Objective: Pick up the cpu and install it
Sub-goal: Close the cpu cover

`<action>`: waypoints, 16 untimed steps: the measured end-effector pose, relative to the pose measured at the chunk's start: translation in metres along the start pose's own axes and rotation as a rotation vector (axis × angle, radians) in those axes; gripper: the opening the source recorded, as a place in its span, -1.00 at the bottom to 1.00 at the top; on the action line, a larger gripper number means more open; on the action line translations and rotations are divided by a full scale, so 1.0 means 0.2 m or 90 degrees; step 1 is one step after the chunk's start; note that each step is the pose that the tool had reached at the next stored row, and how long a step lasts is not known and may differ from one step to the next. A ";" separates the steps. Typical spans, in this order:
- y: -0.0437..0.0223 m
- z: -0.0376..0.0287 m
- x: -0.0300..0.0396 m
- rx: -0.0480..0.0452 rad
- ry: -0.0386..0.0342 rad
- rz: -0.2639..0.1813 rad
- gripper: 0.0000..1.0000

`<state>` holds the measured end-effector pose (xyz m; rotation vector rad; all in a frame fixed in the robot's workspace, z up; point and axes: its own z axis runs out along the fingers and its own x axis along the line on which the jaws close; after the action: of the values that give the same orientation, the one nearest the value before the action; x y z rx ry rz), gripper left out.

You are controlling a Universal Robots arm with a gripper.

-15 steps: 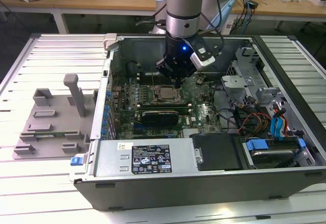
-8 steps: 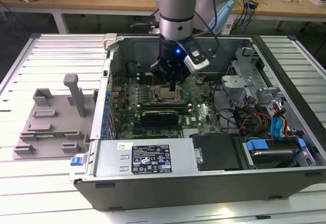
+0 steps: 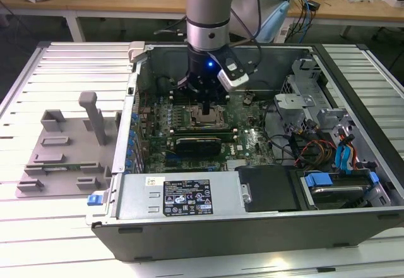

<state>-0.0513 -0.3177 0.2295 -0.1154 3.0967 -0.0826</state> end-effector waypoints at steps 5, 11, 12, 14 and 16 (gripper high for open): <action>0.004 0.014 0.041 0.0010 0.0001 0.000 -0.79; 0.006 0.020 0.069 0.0012 0.0001 0.000 -0.79; 0.007 0.021 0.074 0.0010 0.0000 0.000 -0.79; 0.008 0.025 0.083 0.0012 0.0002 0.000 -0.79; 0.008 0.032 0.084 0.0015 0.0005 0.007 -0.79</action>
<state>-0.0679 -0.3177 0.2224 -0.0984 3.0976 -0.0860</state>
